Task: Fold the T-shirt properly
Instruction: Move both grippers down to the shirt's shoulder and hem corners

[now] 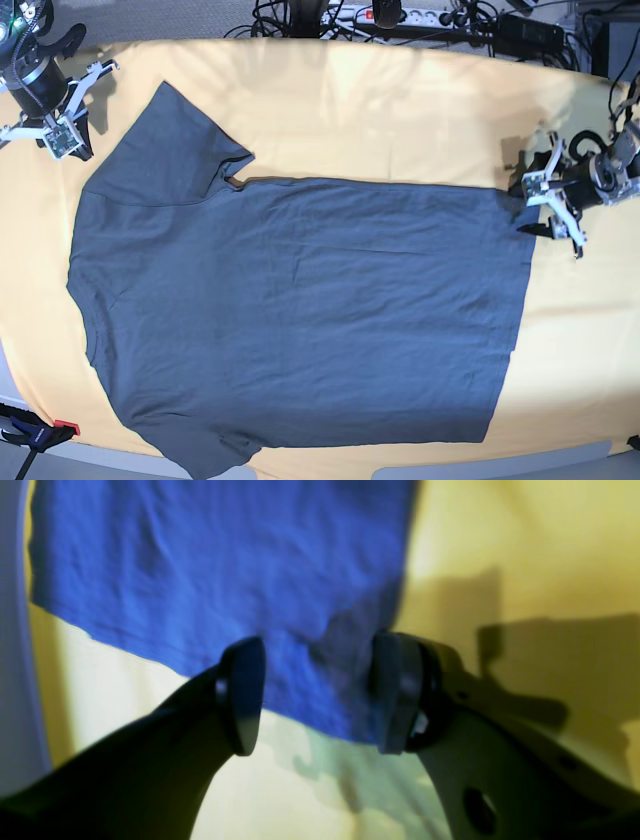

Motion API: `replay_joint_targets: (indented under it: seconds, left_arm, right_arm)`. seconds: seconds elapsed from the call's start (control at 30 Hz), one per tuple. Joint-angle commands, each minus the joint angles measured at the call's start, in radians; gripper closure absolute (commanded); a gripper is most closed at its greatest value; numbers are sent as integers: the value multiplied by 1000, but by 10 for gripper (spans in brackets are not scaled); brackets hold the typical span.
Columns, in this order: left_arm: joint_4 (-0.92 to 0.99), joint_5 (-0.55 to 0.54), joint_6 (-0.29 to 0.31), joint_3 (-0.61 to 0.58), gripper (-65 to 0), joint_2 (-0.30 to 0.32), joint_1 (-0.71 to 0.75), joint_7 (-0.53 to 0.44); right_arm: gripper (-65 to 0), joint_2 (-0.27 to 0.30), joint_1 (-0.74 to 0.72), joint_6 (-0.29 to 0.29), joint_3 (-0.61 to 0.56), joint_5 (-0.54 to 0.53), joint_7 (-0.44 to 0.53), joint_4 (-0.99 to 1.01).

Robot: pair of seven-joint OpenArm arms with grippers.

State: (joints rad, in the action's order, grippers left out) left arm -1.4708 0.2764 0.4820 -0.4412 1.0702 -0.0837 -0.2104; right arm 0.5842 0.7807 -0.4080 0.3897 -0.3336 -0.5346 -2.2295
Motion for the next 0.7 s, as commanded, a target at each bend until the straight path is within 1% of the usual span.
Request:
replay_joint_targets:
  seconds: [0.0,0.07,0.1,0.13,0.17,0.2,0.23,0.27,0.33,0.37,0.4,0.47,0.53,0.63,0.67]
  left_arm:
    - [11,30,18,-18,-349,1,-24,27]
    - [24,30,19,-43,-346,-21,-66,27]
    - [25,30,19,-51,-328,-27,-81,27]
    - [24,30,22,-53,-289,-31,-91,27]
    - [24,30,24,-54,-226,-35,-101,27]
    - [24,30,22,-54,-146,-35,-106,31]
    - [24,29,23,-54,-67,-35,-111,31]
    - [24,29,22,-54,-5,-34,-113,31]
    - [24,22,22,-54,0,-34,-113,45]
    - [24,14,22,-54,0,-34,-113,59]
    - [24,3,22,-54,0,-34,-113,68]
    - [24,-3,22,-54,0,-34,-113,92]
    - [24,-3,21,-54,0,-33,-114,109]
    - [24,-4,10,-54,0,-31,-114,110]
    - [24,-4,10,-54,0,-31,-114,110]
  right_arm:
    - [0,14,1,8,10,-4,18,-11]
    - [0,14,1,8,10,-4,14,-11]
    - [0,14,1,7,10,-4,6,-11]
    - [0,14,1,4,10,-4,-1,-11]
    - [0,14,1,-10,10,-3,-2,-11]
    - [0,14,1,-27,10,-3,-2,-10]
    - [-34,14,3,-51,10,-4,-4,-10]
    - [-112,14,4,-81,10,-5,-5,-10]
    - [-288,14,9,-140,10,-15,-5,-10]
    - [-356,14,9,-163,8,-35,-9,-9]
    - [-385,14,9,-169,6,-44,-8,-3]
    - [-386,14,6,-158,-11,-43,-7,27]
    - [-386,14,-16,-129,-32,-35,3,72]
    - [-385,14,-77,-123,-59,0,46,142]
    - [-385,14,-104,-124,-68,0,45,165]
